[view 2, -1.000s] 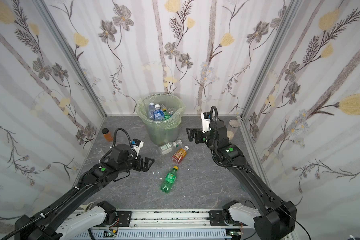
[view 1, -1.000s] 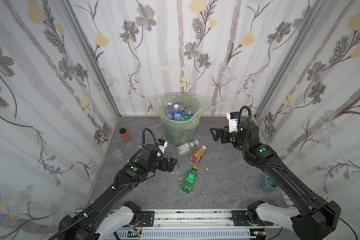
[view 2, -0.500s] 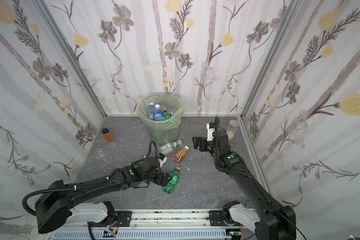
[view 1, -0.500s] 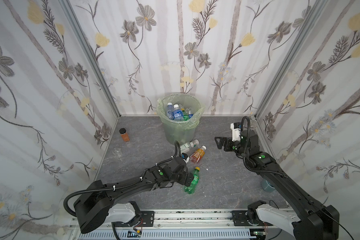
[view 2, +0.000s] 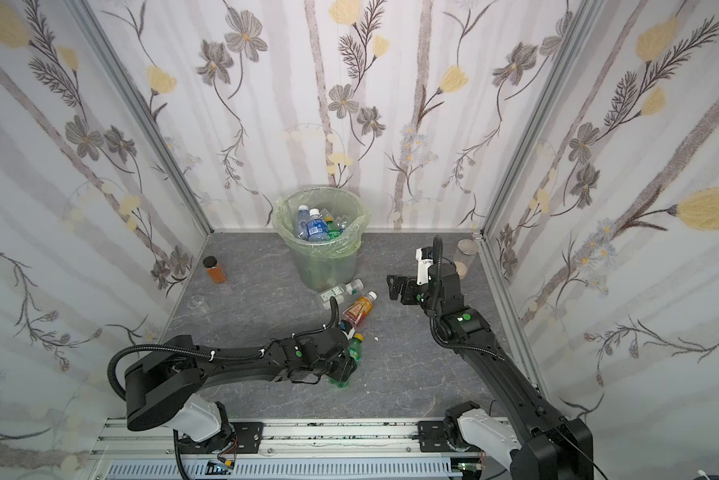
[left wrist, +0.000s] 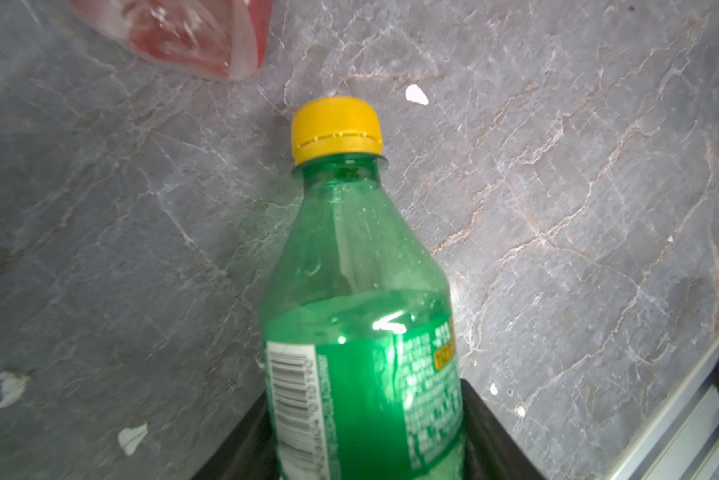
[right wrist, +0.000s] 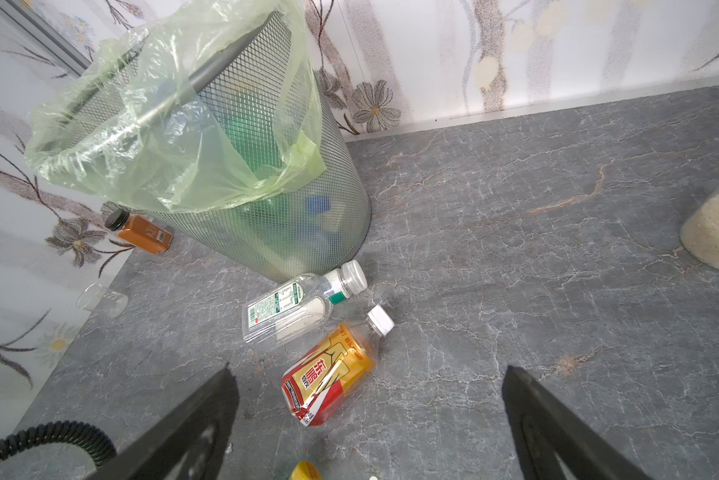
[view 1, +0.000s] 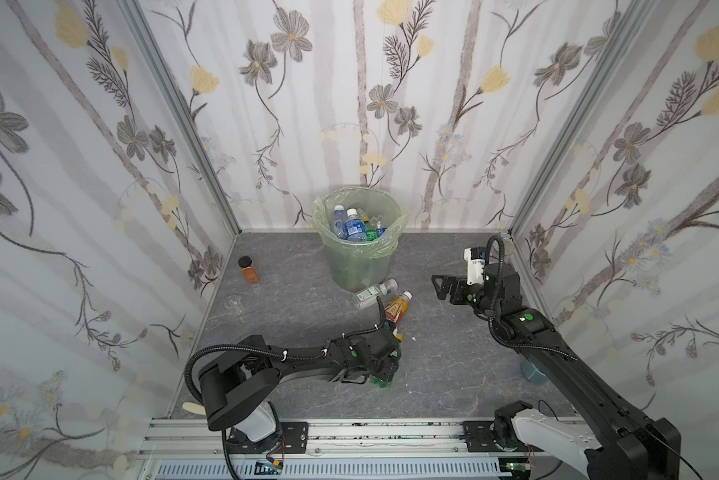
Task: Throw the plastic bottles in the bin
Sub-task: 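Grasp a second green Sprite bottle with the left gripper while the right gripper withdraws, then carry the green bottle with the left gripper and release it into the bin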
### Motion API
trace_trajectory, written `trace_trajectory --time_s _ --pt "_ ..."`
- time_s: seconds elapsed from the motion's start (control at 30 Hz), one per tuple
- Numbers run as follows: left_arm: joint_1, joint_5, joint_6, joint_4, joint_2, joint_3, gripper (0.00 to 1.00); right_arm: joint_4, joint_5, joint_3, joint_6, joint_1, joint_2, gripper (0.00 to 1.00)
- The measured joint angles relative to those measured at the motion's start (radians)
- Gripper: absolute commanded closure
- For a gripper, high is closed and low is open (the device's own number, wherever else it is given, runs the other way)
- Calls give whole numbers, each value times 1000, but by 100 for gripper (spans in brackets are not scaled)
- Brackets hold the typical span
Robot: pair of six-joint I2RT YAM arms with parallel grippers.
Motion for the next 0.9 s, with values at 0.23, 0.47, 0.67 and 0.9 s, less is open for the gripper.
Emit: trace_trajectory --time_s 0.23,0.47,0.67,0.9 --pt "-2 -28 -30 -6 -47 -23 49 0 -1 -22 4 -3 -5 0" --pt "20 -55 -38 -12 -278 -83 48 -3 0 -39 3 -3 0 0" --pt "164 -61 -42 -68 -570 -101 47 -8 -9 -40 2 -4 18 0" --pt "403 14 -7 -109 -548 193 47 -8 -30 -50 0 -3 34 0"
